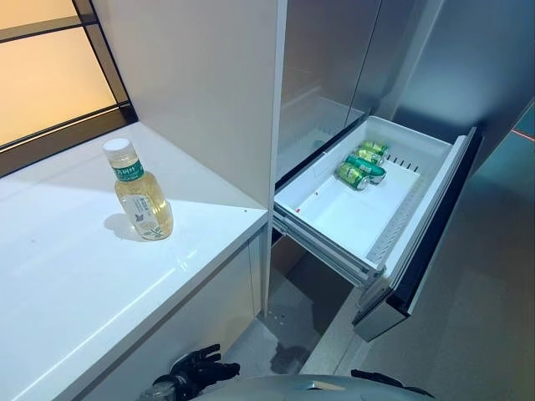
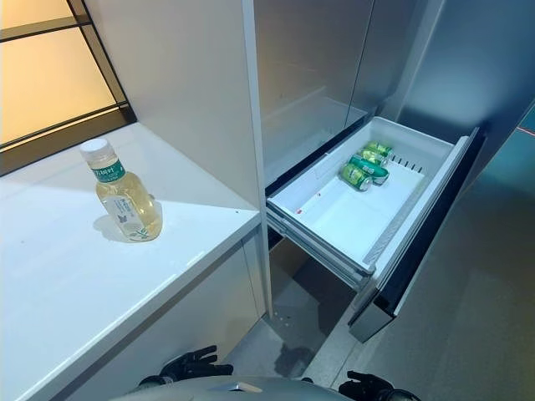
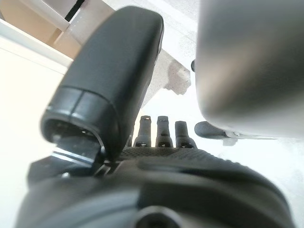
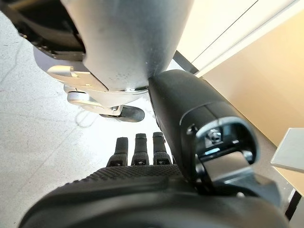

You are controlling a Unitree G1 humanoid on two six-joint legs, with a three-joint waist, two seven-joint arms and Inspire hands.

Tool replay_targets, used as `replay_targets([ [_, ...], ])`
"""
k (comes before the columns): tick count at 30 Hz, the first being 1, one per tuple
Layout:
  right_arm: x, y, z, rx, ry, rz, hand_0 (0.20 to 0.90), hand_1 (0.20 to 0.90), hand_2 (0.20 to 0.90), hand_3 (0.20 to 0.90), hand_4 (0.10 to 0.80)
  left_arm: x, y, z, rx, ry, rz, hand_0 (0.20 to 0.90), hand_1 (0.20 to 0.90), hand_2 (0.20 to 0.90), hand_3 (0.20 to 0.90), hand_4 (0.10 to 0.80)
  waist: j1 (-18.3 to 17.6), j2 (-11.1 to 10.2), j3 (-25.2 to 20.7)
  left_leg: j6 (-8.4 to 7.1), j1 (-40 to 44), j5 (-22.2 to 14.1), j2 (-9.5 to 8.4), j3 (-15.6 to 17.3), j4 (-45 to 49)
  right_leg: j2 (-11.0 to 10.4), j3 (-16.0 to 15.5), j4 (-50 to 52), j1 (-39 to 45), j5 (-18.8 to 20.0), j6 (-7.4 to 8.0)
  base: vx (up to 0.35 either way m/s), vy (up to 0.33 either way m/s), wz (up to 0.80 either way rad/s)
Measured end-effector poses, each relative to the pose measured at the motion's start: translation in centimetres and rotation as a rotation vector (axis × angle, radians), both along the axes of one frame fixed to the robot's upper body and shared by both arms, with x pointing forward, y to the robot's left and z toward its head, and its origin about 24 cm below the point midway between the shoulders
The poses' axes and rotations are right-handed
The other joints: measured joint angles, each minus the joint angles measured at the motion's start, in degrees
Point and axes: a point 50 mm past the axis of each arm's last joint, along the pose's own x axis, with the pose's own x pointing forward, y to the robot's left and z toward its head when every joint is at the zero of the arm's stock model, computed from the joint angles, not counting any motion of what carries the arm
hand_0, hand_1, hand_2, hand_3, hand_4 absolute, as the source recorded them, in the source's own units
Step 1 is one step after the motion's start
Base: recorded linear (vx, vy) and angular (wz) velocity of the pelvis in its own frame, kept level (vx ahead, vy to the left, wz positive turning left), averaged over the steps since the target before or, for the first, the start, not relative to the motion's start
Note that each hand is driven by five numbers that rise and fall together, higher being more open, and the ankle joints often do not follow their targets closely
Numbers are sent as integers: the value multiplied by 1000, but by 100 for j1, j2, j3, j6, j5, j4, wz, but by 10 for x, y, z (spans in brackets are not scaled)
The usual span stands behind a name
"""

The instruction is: Put drinks into fridge and close the fridge

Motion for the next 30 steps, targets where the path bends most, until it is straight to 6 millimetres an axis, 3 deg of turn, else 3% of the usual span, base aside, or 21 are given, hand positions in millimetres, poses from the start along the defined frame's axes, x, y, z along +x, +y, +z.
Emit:
replay_targets([
  [22, -1, 0, 0, 1, 2, -1, 900, 900, 900, 900, 800, 3, -1, 2, 20, -50, -92, 900, 900, 900, 900, 800, -15, -5, -4, -2, 0, 7, 0, 5, 0, 0, 3, 0, -3, 0, 1, 0, 0, 0],
  [30, 2, 1, 0, 0, -5, 21, 900, 900, 900, 900, 800, 26, -19, 13, 116, -202, -627, 900, 900, 900, 900, 800, -54, -6, 1, -2, 1, 7, 0, 39, 0, 1, 28, 1, -16, 0, 3, 0, 0, 0],
])
